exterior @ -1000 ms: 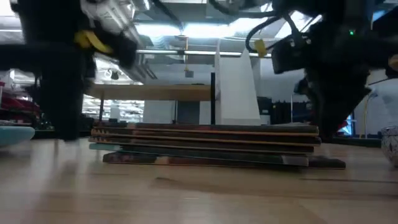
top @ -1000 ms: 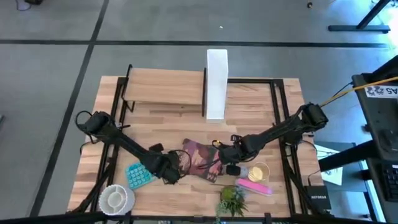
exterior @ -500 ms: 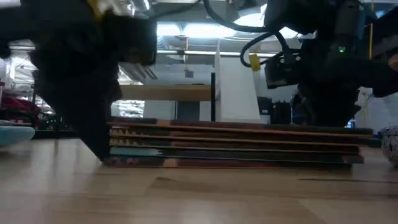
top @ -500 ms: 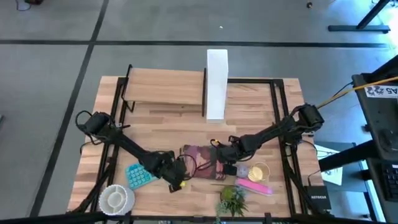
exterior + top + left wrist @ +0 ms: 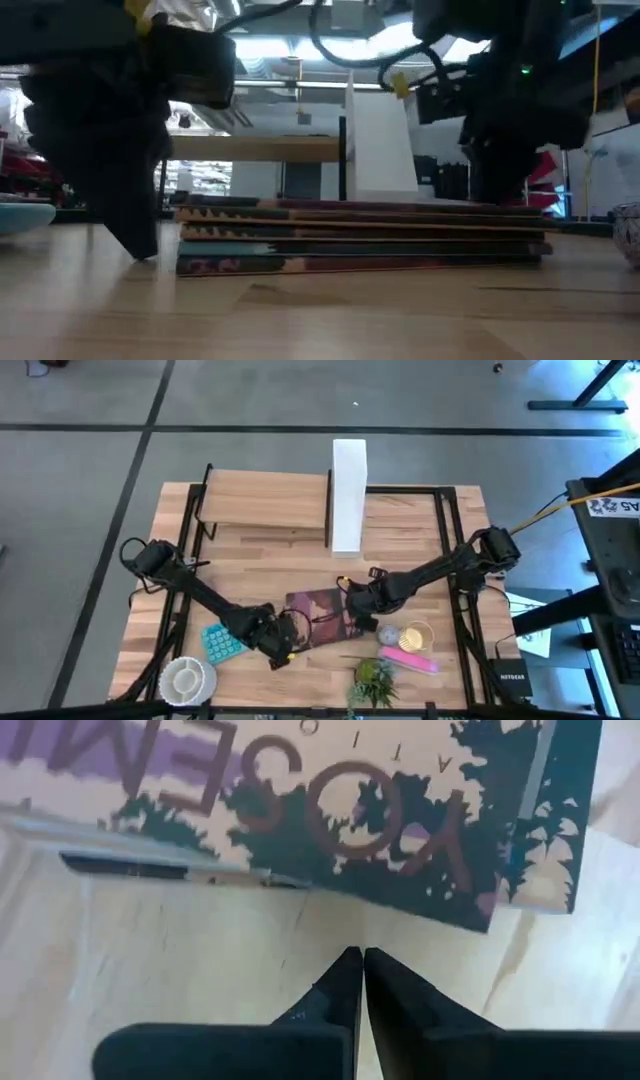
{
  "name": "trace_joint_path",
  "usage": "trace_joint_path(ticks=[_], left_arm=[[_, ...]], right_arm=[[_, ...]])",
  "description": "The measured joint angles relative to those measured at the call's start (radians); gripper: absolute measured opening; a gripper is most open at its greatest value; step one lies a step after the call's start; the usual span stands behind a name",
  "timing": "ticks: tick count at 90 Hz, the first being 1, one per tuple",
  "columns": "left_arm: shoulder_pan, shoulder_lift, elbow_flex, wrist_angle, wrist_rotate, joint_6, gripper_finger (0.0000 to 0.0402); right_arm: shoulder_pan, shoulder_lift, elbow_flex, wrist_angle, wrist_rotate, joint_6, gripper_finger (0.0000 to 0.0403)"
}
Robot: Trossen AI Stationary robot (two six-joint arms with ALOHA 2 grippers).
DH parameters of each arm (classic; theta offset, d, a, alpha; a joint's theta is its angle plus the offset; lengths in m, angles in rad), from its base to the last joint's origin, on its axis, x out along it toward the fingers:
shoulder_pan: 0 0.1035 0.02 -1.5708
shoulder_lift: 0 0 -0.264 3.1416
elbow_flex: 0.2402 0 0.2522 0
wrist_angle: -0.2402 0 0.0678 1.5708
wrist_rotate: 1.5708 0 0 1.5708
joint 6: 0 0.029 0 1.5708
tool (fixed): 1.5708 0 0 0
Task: Stock shelves
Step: Return to Home Position
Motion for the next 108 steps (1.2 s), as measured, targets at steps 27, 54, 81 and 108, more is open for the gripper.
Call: trace_joint_path(ticks=[27,54,81,108], left_arm=[[0.009,0.044,0.000,0.232,-0.022,0.042,0.0000],[0.025,0.016,0.000,0.116,-0.048,0.088,0.0000],[-0.010,-0.166,-0.002,-0.046,-0.125,0.062,0.0000],[-0.091,-0.508,-0.001,-0.208,-0.347,0.067,0.0000]], right_arm=[[0.000,0.000,-0.049,0.165,-0.101,0.020,0.0000],[0.002,0.000,-0.045,0.166,-0.087,0.094,0.0000],[0.048,-0.134,0.002,0.043,-0.010,0.017,0.0000],[0.123,-0.496,-0.065,0.056,0.091,-0.090,0.0000]])
